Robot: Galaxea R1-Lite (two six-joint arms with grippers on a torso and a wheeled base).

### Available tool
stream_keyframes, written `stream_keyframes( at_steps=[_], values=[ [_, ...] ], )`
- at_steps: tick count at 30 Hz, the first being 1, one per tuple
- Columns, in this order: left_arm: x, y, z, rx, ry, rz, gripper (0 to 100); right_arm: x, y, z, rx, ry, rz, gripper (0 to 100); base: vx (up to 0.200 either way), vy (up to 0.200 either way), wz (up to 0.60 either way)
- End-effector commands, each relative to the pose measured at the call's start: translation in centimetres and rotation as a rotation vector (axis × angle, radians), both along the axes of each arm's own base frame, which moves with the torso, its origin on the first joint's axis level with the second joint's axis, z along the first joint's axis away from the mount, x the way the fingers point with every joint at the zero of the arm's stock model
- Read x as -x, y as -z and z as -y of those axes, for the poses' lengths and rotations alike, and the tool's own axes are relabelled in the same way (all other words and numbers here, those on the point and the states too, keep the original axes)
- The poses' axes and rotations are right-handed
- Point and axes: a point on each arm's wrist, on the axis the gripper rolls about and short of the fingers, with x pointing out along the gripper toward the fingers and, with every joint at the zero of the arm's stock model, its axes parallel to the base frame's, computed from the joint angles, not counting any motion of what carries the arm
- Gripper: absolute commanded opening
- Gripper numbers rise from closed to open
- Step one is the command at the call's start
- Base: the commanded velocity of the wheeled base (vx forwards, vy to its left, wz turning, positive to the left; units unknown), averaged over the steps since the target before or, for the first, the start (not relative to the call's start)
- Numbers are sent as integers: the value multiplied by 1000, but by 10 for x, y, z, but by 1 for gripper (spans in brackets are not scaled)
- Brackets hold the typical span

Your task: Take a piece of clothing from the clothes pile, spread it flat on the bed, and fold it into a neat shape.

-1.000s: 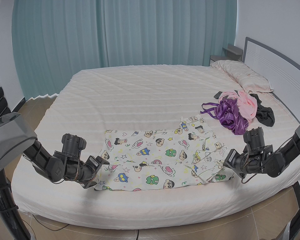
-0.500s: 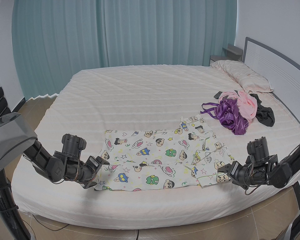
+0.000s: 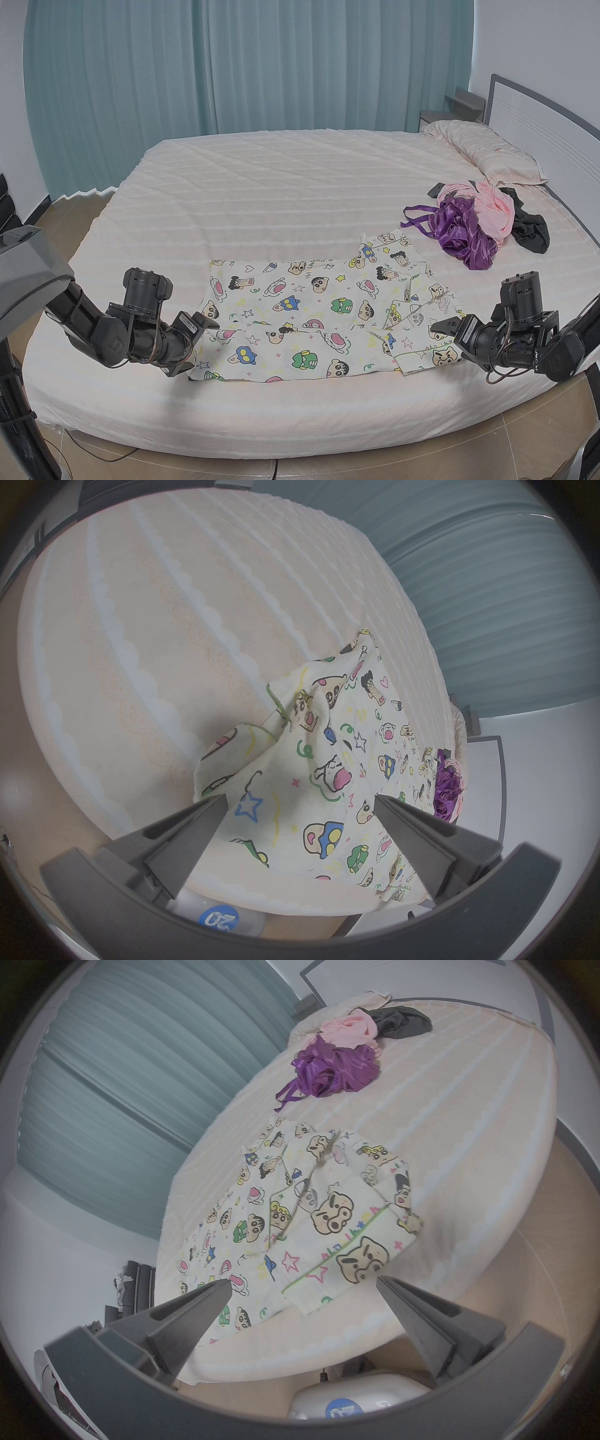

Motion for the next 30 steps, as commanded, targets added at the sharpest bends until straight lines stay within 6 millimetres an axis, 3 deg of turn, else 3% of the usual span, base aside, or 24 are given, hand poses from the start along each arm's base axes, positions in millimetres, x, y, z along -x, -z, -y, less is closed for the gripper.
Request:
stream_keyframes(
  at_steps=[1,12,22,30],
  values=[
    [2,-3,-1,-21,-3,46,100,-4,23,5,-13,0,-44,100,0,0,0],
    [13,-1,-28,-189,145,154,100,4,25,25,-63,33,27,100,0,0,0],
    [21,23,-48,-255,374,187,100,12,31,26,-68,26,66,100,0,0,0],
    [20,44,-47,-287,448,224,100,13,33,25,-65,24,57,100,0,0,0]
  ],
)
